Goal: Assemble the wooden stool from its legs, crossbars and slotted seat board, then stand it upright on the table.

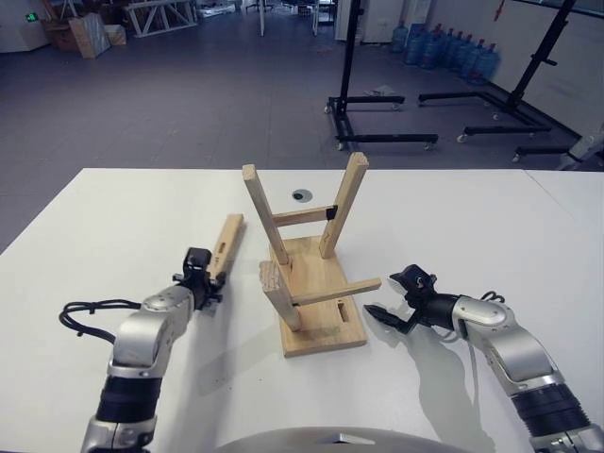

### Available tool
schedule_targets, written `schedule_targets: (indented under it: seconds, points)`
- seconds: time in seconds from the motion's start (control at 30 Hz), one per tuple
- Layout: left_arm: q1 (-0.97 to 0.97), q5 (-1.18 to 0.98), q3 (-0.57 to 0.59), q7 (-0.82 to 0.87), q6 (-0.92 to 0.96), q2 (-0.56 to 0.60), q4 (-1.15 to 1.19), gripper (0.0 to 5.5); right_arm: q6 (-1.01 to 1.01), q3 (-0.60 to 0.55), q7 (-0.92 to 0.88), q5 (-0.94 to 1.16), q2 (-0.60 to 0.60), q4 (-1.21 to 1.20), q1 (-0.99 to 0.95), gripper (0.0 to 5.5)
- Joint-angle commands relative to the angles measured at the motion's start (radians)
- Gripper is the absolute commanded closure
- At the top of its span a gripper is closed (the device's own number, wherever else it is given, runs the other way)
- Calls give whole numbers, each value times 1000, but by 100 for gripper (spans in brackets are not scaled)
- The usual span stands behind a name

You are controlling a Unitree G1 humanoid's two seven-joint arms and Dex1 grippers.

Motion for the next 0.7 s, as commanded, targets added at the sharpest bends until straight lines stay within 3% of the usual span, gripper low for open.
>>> schedule_targets:
  seconds: [0.03, 0.2, 0.33, 0.43, 0.6, 0.7]
  points:
    - [-158, 18, 127, -2, -122, 94, 162, 345, -20, -70, -37, -24, -34, 92, -59, 10]
    - [-376, -130, 259, -180, -286, 173, 235, 345, -16, -249, -106, 21, -72, 233, -233, 10]
    - [-570, -327, 193, -404, -325, 112, 121, 345, 145, -525, -142, 282, -79, 161, -389, 10]
    - [-652, -487, 166, -495, -299, 39, 38, 345, 302, -645, -168, 512, -87, 96, -560, 10]
    - [-674, -604, 139, -527, -279, -22, 18, 345, 516, -686, -245, 889, 0, 67, -834, 10]
    - [-661, -632, 158, -469, -275, -47, 6, 345, 587, -655, -258, 1054, 60, 3, -832, 10]
